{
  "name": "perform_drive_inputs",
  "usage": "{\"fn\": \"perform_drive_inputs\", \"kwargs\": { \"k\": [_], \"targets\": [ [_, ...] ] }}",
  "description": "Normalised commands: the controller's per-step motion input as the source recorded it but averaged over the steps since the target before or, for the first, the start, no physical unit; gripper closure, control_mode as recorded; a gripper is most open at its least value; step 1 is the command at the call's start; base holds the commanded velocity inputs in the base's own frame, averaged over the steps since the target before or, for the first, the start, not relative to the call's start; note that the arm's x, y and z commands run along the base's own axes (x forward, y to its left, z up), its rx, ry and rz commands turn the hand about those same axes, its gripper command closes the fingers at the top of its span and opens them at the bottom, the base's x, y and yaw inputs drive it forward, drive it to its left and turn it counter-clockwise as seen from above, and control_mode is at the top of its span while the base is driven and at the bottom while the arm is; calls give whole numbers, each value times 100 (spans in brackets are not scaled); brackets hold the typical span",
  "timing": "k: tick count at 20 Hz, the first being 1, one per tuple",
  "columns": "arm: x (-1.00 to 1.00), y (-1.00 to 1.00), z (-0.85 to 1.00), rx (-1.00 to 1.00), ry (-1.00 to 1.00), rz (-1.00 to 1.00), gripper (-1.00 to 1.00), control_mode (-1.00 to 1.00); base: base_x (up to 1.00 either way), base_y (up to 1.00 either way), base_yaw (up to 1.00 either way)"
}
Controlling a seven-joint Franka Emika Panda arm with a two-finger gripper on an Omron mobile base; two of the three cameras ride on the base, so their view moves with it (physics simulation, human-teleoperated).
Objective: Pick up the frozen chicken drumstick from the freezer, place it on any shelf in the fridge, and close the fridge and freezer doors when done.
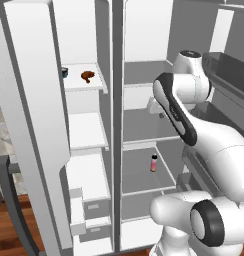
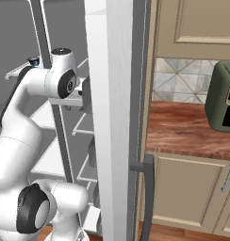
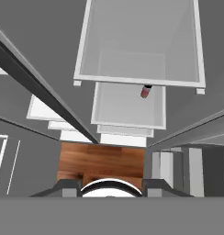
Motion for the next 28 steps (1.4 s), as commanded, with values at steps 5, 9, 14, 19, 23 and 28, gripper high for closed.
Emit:
{"fn": "perform_drive_inputs", "kwargs": {
  "k": [5, 9, 14, 19, 23, 28],
  "targets": [
    [-24, 0, -8, 0, 1, 0, -100, -100, 0, 0, 0],
    [-76, 0, -24, 0, 1, 0, -100, -100, 0, 0, 0],
    [-66, 0, -17, 0, 0, 0, -100, -100, 0, 0, 0],
    [-45, 1, -2, 0, -1, 0, -100, -100, 0, 0, 0],
    [0, 0, 0, 0, 0, 0, -100, -100, 0, 0, 0],
    [0, 0, 0, 0, 0, 0, -100, -100, 0, 0, 0]
  ]
}}
